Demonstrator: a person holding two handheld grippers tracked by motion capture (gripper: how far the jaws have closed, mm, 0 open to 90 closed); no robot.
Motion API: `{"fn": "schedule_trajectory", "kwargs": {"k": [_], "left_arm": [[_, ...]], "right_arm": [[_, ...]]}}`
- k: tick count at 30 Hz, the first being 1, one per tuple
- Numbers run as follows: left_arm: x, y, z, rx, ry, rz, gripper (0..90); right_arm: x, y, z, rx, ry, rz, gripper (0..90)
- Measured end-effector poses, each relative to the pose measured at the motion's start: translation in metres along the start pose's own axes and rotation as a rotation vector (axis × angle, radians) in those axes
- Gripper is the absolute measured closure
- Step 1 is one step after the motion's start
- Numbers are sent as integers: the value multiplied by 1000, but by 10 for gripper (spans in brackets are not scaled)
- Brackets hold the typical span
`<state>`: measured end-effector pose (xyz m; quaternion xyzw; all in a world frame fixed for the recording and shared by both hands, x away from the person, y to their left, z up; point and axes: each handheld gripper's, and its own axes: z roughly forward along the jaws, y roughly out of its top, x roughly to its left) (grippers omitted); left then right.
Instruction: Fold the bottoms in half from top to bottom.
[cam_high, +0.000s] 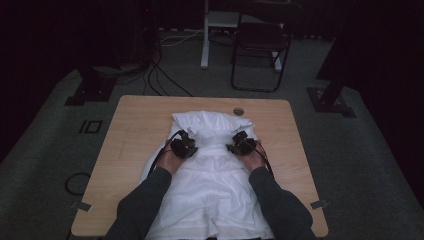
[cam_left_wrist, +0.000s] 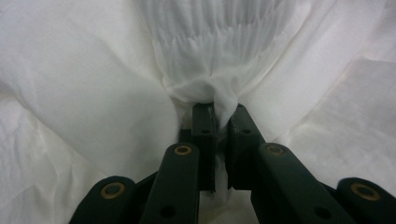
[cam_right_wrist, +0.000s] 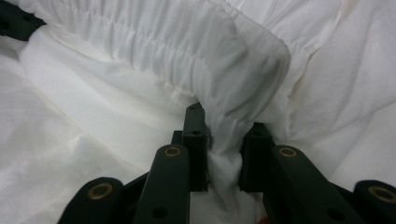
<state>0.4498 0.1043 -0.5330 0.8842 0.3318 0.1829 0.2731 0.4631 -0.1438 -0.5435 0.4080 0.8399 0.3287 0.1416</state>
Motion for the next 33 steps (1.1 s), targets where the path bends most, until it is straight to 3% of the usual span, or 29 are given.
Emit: {"fn": "schedule_trajectory", "kwargs": {"k": [3, 6, 7, 8, 15, 16, 17, 19, 21, 22, 23, 24, 25, 26, 29, 31, 33], "left_arm": [[7, 6, 5, 1, 20, -9, 835], [16, 14, 13, 10, 57, -30, 833], [18, 17, 15, 11, 69, -46, 833], [21, 18, 18, 6, 84, -89, 831], [18, 14, 13, -35, 86, -124, 843], [17, 15, 0, -80, 67, -129, 849], [17, 15, 0, -80, 67, -129, 851], [15, 17, -22, -170, 40, -144, 853], [12, 20, -42, -241, 36, -133, 855], [10, 23, -55, -283, 36, -127, 855], [7, 26, -72, -336, 32, -116, 855], [2, 29, -95, -409, 37, -91, 855], [2, 29, -95, -409, 37, -91, 854], [-3, 28, -114, -465, 38, -70, 854], [-8, 23, -121, -472, 41, -49, 854], [-12, 15, -118, -453, 22, -48, 852], [-16, 2, -110, -420, -9, -55, 850]], "right_arm": [[-5, 9, 7, 2, -14, 1, 763], [-15, 24, 18, 3, -42, 37, 761], [-15, 24, 18, 3, -42, 37, 761], [-15, 27, 23, -16, -55, 28, 761], [-15, 26, 18, -51, -38, 32, 779], [-15, 26, 8, -90, -24, 32, 781], [-15, 26, 8, -90, -24, 32, 781], [-15, 28, -9, -142, -25, 8, 783], [-11, 35, -42, -223, -39, -35, 784], [-11, 35, -42, -223, -39, -35, 784], [-8, 39, -55, -255, -44, -51, 784], [-3, 44, -81, -323, -58, -84, 783], [-3, 44, -81, -323, -58, -84, 783], [2, 45, -103, -376, -50, -106, 782], [9, 40, -113, -390, -42, -132, 781], [20, 22, -111, -363, -31, -149, 778], [25, 6, -103, -334, -7, -135, 777]]}}
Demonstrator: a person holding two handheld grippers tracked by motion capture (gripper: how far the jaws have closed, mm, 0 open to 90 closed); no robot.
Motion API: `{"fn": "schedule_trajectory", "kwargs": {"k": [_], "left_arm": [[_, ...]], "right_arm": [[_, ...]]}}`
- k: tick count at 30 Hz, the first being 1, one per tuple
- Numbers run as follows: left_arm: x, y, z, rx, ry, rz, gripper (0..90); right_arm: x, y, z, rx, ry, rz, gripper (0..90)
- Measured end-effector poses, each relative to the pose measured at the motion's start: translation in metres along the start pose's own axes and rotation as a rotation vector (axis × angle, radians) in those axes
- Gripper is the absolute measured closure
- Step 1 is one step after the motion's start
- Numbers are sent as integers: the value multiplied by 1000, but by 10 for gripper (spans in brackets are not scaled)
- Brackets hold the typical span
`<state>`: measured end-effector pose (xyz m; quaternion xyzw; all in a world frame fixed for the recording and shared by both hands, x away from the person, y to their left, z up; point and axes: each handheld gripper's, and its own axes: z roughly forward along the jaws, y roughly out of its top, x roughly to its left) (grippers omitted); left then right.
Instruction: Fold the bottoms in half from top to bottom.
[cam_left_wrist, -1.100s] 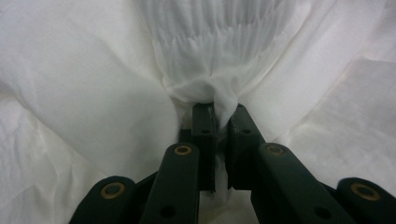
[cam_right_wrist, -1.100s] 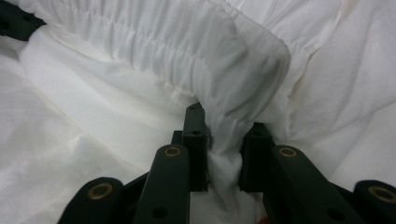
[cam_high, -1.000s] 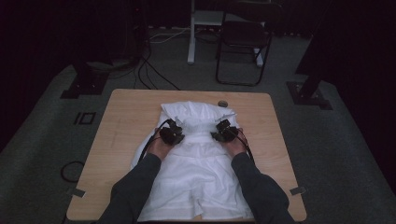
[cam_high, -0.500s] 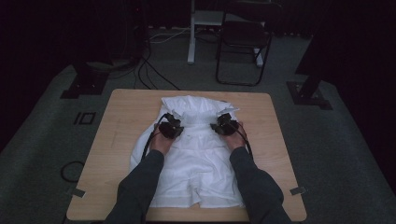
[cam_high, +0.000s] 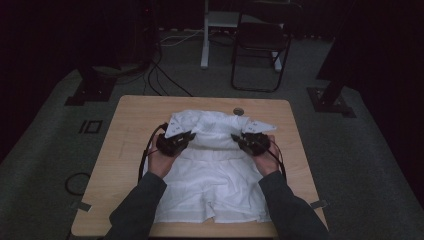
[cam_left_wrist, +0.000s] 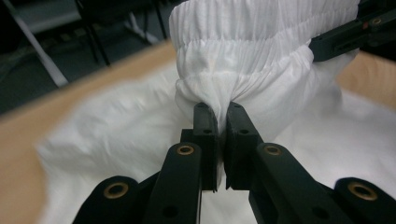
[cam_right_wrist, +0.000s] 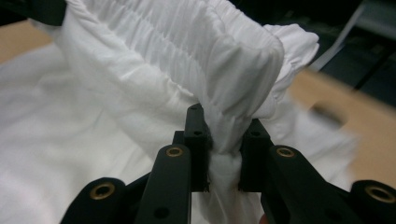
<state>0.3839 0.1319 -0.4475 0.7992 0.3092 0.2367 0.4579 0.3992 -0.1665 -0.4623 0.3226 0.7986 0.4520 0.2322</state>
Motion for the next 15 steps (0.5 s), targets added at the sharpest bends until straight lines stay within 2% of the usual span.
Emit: {"fn": "schedule_trajectory", "kwargs": {"k": [1, 2, 3, 4, 5, 6, 7, 8, 9, 10, 11, 12, 13, 14, 15], "left_arm": [[-3, -11, 2, 22, -14, -6, 850], [-5, -20, 4, 43, -23, -11, 846], [-9, -36, 8, 79, -42, -25, 841], [-9, -36, 8, 79, -42, -25, 833], [-11, -54, 15, 124, -60, -55, 813], [-10, -61, 18, 154, -73, -76, 783], [-10, -61, 18, 154, -73, -76, 739], [-9, -67, 20, 177, -74, -94, 679], [-6, -72, 17, 175, -69, -128, 634], [-6, -72, 17, 175, -69, -128, 607], [-1, -69, 9, 135, -64, -158, 590], [-1, -69, 9, 135, -64, -158, 584], [5, -63, 0, 103, -55, -176, 582], [5, -63, 0, 103, -55, -176, 583], [11, -55, -3, 91, -38, -180, 596]], "right_arm": [[0, 0, 0, 0, 0, 0, 777], [6, -21, 4, 37, 44, 45, 773], [9, -28, 6, 51, 55, 56, 772], [9, -28, 6, 51, 55, 56, 772], [15, -45, 11, 100, 79, 69, 756], [18, -51, 14, 130, 86, 73, 732], [19, -57, 17, 161, 96, 80, 687], [20, -61, 18, 181, 101, 80, 601], [21, -62, 17, 187, 100, 82, 515], [21, -62, 14, 181, 103, 90, 446], [19, -60, 8, 155, 118, 96, 392], [19, -58, 3, 141, 122, 88, 367], [18, -55, -4, 127, 116, 67, 343], [18, -51, -11, 105, 114, 43, 338], [15, -47, -18, 76, 117, 36, 364]]}}
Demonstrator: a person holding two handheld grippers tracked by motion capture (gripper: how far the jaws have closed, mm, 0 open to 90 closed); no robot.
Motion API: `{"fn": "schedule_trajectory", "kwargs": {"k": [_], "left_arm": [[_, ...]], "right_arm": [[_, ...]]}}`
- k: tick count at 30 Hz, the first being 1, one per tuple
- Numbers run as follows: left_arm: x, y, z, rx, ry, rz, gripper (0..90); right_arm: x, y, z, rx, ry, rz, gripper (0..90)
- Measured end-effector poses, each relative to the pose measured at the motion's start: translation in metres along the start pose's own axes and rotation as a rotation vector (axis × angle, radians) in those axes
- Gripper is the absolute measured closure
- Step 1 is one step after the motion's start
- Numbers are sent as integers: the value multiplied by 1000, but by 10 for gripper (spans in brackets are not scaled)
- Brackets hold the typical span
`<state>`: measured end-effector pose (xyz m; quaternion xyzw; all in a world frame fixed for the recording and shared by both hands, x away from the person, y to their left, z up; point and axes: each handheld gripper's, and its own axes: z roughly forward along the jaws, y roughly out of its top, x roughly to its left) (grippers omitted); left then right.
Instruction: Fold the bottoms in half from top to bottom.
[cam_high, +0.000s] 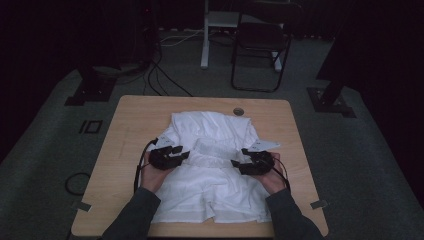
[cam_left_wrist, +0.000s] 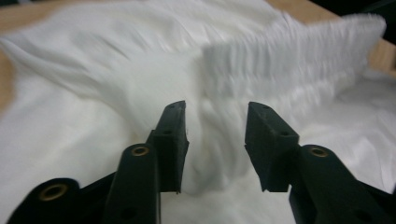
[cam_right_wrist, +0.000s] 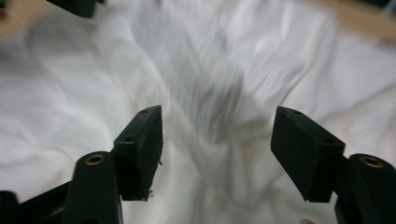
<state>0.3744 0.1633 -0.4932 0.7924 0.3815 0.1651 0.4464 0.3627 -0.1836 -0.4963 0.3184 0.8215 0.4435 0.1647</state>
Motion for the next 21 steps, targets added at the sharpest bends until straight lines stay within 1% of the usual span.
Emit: {"fn": "schedule_trajectory", "kwargs": {"k": [1, 2, 3, 4, 5, 6, 7, 8, 9, 10, 11, 12, 13, 14, 15, 16, 17, 18, 19, 20, 21], "left_arm": [[0, 0, 0, 0, 0, 0, 642], [2, 6, 0, -3, 11, 1, 642], [5, 13, 4, 3, 19, 8, 776], [7, 18, 10, 15, 17, -1, 834], [7, 18, 10, 15, 17, -1, 871], [9, 22, 16, 28, 19, -9, 889], [10, 24, 21, 39, 19, -15, 894], [12, 29, 37, 80, 24, -12, 894], [12, 29, 37, 80, 24, -12, 893], [12, 30, 46, 106, 22, -14, 893], [12, 29, 54, 130, 16, -17, 893], [13, 26, 70, 188, 20, -8, 892], [13, 26, 70, 188, 20, -8, 889], [11, 20, 81, 226, 16, 4, 882], [9, 16, 84, 231, 11, 10, 876], [9, 16, 84, 231, 11, 10, 867], [5, 11, 80, 214, -10, 15, 859], [2, 8, 76, 204, -26, 25, 853], [2, 8, 76, 204, -26, 25, 846], [-2, 6, 71, 199, -51, 46, 841], [-8, 2, 67, 195, -97, 75, 826]], "right_arm": [[0, 0, 0, 0, 0, 0, 364], [-3, 4, -6, -32, 2, 5, 440], [-14, 12, -13, -87, -7, 37, 715], [-19, 15, -12, -86, -22, 62, 781], [-19, 15, -12, -86, -22, 62, 781], [-32, 23, 3, -53, -53, 116, 833], [-35, 25, 10, -39, -63, 128, 834], [-39, 27, 20, -15, -89, 134, 836], [-43, 28, 30, 14, -108, 139, 835], [-47, 28, 40, 44, -128, 151, 836], [-47, 28, 40, 44, -128, 151, 836], [-54, 26, 58, 100, -154, 178, 839], [-54, 26, 58, 100, -154, 178, 839], [-58, 21, 71, 135, -129, 191, 828], [-59, 20, 73, 138, -114, 192, 814], [-59, 20, 73, 138, -114, 192, 814], [-55, 18, 68, 109, -69, 180, 788], [-53, 17, 65, 100, -55, 172, 777], [-53, 17, 65, 100, -55, 172, 777], [-47, 14, 55, 86, -27, 142, 761], [-44, 12, 49, 77, -6, 129, 745]]}}
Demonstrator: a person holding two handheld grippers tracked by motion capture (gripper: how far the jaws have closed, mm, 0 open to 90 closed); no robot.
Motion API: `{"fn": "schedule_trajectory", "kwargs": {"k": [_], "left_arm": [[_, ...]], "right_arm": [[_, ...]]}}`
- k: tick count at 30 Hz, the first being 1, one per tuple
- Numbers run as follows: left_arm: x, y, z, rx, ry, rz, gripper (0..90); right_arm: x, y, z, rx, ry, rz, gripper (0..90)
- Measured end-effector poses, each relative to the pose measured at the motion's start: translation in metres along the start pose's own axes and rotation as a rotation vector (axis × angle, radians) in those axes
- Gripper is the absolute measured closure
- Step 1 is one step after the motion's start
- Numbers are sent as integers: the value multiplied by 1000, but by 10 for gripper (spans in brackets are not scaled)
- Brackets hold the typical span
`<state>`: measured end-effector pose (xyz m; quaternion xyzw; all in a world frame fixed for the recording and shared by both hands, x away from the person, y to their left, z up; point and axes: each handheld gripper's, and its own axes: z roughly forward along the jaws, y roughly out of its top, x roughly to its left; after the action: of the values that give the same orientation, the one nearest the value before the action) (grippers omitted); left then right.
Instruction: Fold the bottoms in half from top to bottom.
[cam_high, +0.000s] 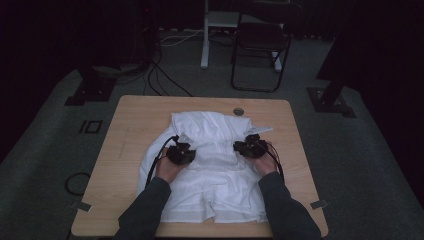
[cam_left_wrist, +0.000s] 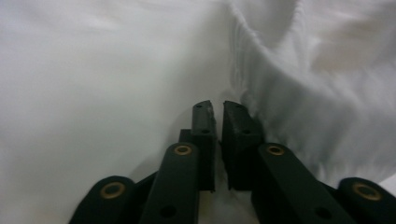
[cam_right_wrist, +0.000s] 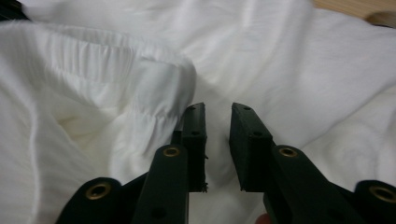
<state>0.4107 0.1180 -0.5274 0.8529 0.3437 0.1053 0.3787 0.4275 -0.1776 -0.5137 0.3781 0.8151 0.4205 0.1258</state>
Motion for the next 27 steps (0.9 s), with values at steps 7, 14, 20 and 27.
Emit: {"fn": "schedule_trajectory", "kwargs": {"k": [7, 14, 20, 27], "left_arm": [[-17, -16, -16, -54, -131, 78, 769], [-22, -21, -8, 13, -102, 92, 740], [-21, -25, -22, -17, -65, 107, 668], [24, -3, -59, -166, 194, -39, 584]], "right_arm": [[5, -10, -27, -75, 5, -18, 700], [28, -19, -17, -18, 66, -60, 729], [39, -44, -1, 134, 59, -83, 745], [1, -10, -19, -53, -123, 64, 570]]}}
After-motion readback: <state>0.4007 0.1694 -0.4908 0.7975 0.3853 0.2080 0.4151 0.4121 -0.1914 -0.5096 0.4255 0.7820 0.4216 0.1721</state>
